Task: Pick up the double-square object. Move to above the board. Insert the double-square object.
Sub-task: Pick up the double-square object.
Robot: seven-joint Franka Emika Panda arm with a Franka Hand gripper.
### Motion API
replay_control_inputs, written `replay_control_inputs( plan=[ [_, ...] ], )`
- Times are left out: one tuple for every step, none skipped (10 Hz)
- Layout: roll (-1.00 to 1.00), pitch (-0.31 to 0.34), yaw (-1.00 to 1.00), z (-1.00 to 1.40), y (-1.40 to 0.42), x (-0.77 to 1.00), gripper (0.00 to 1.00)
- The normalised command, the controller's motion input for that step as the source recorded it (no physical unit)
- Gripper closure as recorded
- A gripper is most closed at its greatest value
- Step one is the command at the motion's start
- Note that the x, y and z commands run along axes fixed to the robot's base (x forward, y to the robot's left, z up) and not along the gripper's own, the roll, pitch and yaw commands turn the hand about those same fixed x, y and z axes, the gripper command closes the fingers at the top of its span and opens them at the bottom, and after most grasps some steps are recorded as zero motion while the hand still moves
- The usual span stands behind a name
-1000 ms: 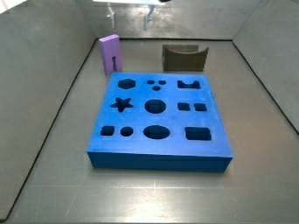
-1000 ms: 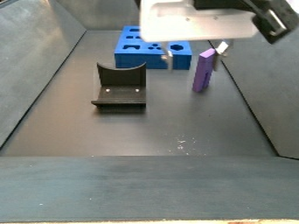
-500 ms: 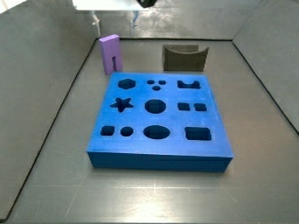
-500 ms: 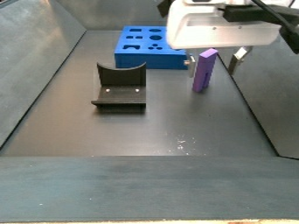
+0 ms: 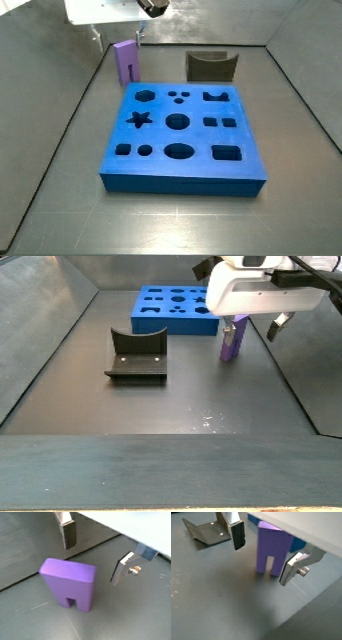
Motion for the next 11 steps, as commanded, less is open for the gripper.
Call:
replay_control_inputs(
  plan=[
    [-0.18, -0.169, 0.61, -0.07, -0.25, -0.2, 0.0],
    [-0.12, -0.126, 0.68, -0.07, -0.25, -0.2, 0.0],
    [-0.06, -0.08, 0.69, -0.01, -0.24, -0.14, 0.0],
    [0.0, -0.049, 0.55, 0.0, -0.15, -0.12, 0.0],
    [-0.06, -0.026, 0.0, 0.0, 0.0, 0.0, 0.0],
    [0.0, 0.0, 0.29, 0.0, 0.0, 0.07, 0.0],
    [0.07, 0.0, 0.45, 0.0, -0.01, 0.07, 0.0],
    [0.07, 0.0, 0.49, 0.0, -0.06, 0.12, 0.0],
    [0.02, 0.0, 0.55, 0.0, -0.07, 0.19, 0.0],
    [0.0, 0.0, 0.54, 0.0, -0.08, 0.24, 0.0],
    [0.0, -0.011, 0.51, 0.0, -0.12, 0.25, 0.0]
  ],
)
